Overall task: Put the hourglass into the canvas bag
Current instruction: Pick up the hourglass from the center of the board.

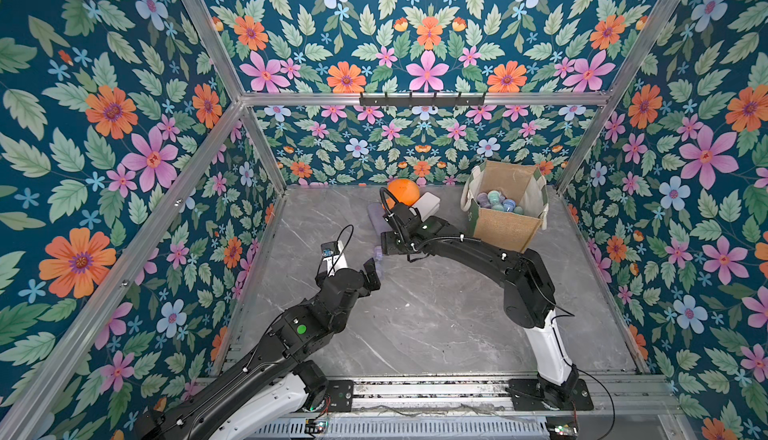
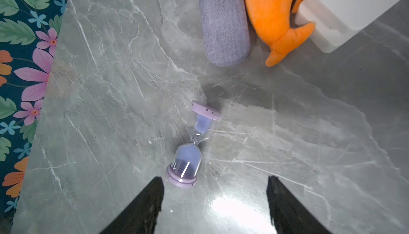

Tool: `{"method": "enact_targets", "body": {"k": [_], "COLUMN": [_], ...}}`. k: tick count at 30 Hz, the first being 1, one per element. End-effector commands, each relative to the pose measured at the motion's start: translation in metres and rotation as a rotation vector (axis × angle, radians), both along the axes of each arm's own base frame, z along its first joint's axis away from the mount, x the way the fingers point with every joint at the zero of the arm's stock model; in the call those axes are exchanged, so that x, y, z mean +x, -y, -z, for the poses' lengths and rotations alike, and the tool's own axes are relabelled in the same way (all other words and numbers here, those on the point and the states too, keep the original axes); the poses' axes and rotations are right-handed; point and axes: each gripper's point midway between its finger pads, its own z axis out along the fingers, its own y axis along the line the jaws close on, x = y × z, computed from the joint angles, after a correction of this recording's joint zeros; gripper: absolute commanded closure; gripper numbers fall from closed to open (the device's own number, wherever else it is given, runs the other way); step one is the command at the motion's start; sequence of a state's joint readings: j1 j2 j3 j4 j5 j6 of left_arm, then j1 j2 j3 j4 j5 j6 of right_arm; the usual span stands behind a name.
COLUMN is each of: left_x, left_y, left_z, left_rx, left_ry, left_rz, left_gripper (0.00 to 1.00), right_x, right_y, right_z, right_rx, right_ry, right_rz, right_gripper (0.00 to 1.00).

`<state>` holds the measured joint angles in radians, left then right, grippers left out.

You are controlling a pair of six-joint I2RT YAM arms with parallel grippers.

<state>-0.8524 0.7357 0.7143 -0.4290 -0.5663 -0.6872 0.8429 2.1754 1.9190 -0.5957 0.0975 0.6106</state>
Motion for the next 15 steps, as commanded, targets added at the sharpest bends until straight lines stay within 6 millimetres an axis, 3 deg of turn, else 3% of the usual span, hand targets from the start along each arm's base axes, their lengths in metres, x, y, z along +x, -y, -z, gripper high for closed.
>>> {"method": "enact_targets", "body": {"k": [1, 6, 15], "left_x": [-0.003, -0.004, -0.004], "left_y": [-0.011, -0.012, -0.012], "left_z": [0.003, 0.007, 0.013], "left_rx": [0.015, 0.011, -0.003], "left_ry": [-0.007, -0.021, -0.027], "left_rz": [-0.043, -0.043, -0.052], "left_gripper": [0.0, 0.0, 0.0], "right_x": [-0.003, -0.011, -0.013], "right_y": [-0.015, -0.029, -0.036], "right_z": [0.012, 0.038, 0.069], "right_rx": [0.046, 0.039, 0.002], "right_ry": [-0.039, -0.079, -0.12], "right_rz": [0.019, 0.004, 0.005], "right_gripper": [0.25, 0.24, 0.24]}}
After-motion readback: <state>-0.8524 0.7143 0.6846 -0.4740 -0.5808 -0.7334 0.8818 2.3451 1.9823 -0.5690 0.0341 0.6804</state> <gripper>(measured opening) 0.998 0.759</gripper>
